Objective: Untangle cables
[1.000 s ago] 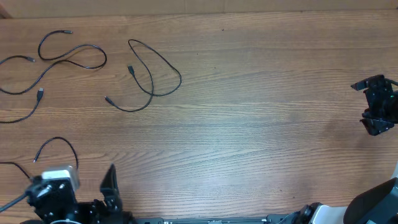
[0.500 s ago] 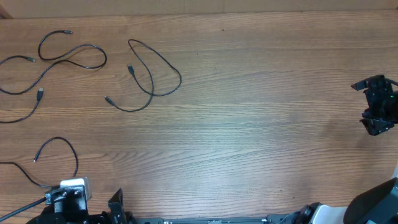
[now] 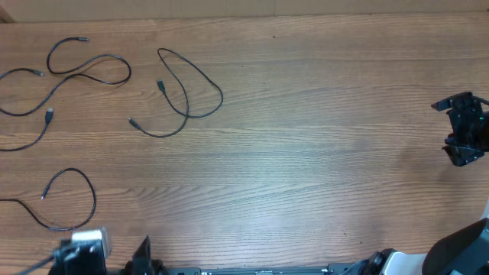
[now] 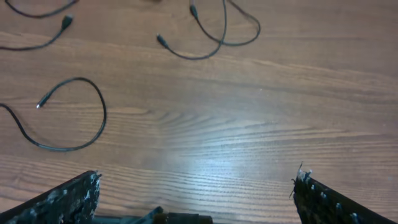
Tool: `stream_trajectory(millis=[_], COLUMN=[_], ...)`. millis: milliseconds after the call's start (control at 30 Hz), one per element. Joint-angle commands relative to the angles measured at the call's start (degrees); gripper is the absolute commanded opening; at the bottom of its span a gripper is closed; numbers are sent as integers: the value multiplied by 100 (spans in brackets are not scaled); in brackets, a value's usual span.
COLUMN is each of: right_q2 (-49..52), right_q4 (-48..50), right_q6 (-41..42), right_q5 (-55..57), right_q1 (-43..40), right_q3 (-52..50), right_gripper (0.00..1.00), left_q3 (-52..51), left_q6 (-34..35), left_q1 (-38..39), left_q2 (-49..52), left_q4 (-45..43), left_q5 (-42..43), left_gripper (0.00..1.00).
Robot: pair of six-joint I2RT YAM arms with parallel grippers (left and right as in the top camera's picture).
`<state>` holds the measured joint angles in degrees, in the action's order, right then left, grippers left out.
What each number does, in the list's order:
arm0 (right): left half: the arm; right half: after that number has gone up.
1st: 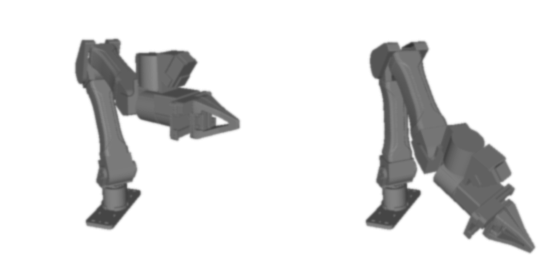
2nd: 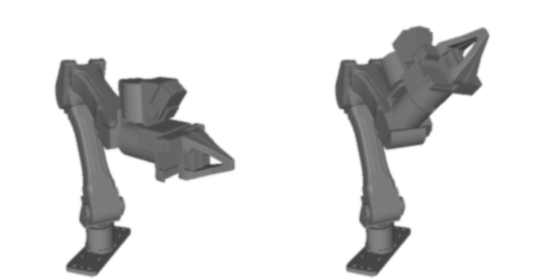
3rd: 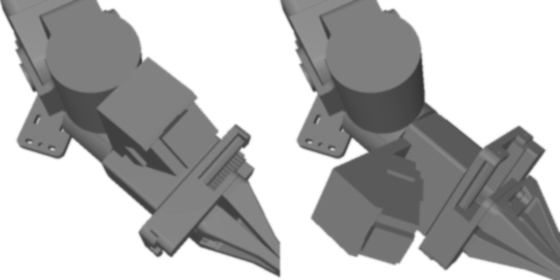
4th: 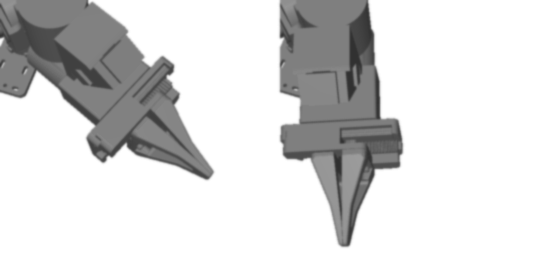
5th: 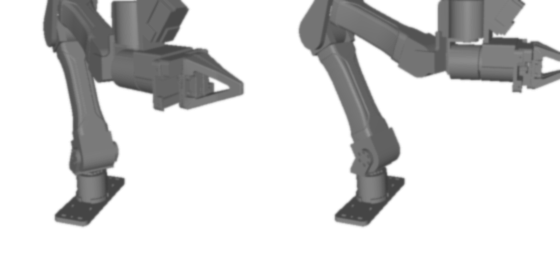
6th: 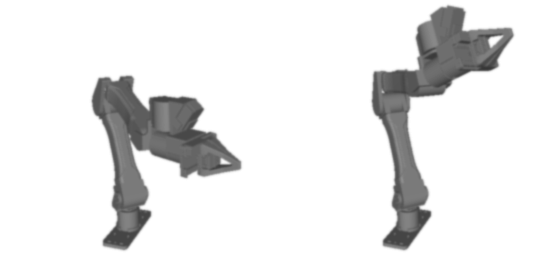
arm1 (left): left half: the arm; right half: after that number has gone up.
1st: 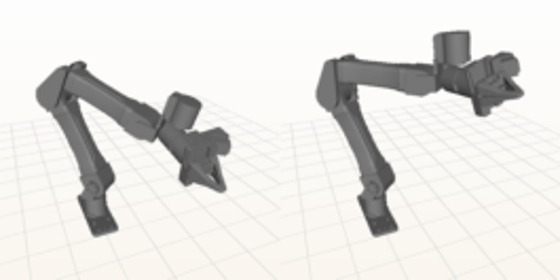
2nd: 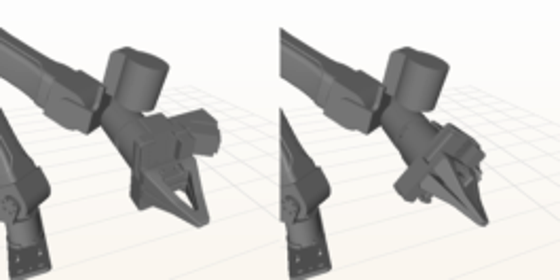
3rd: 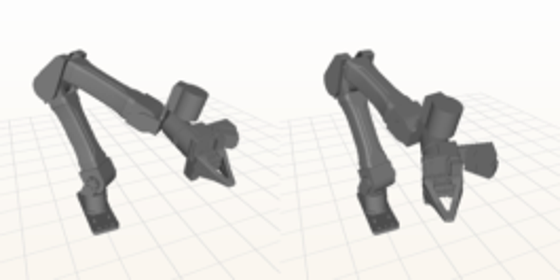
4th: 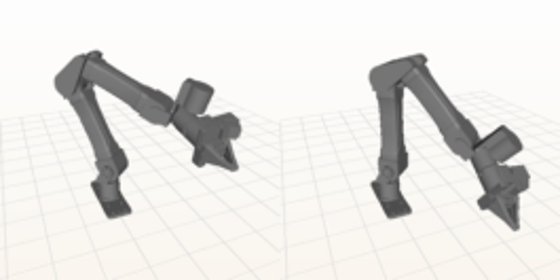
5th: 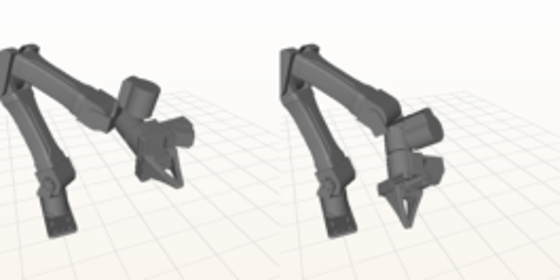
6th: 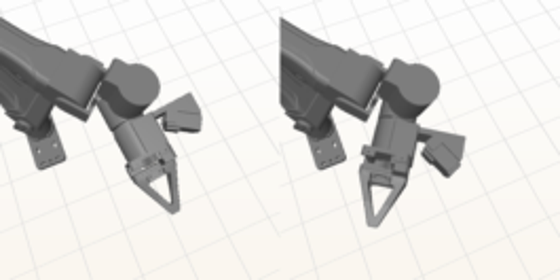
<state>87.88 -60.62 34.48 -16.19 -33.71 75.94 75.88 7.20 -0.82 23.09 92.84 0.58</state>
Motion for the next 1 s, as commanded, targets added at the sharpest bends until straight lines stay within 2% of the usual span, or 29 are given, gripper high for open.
stream_trajectory(millis=[0,300,567,767,967], right_q2=[-76,-76,-76,-76,-76], right_q4=[28,28,28,28,28], right_q6=[2,2,2,2,2], right_q5=[2,2,2,2,2], right_q1=[-7,-7,-7,-7,-7], right_q3=[94,94,94,94,94], right_gripper=[100,100,100,100,100], left_q3=[-15,-15,-48,-433,-437], left_q6=[72,72,74,66,52], left_q1=[28,26,26,-55,-109], left_q2=[-420,-1421,-1720,-2295,-2284], left_q4=[-11,-9,-42,-415,-474], left_q5=[-79,-79,-79,-118,-96], left_gripper=[100,99,99,100,99])
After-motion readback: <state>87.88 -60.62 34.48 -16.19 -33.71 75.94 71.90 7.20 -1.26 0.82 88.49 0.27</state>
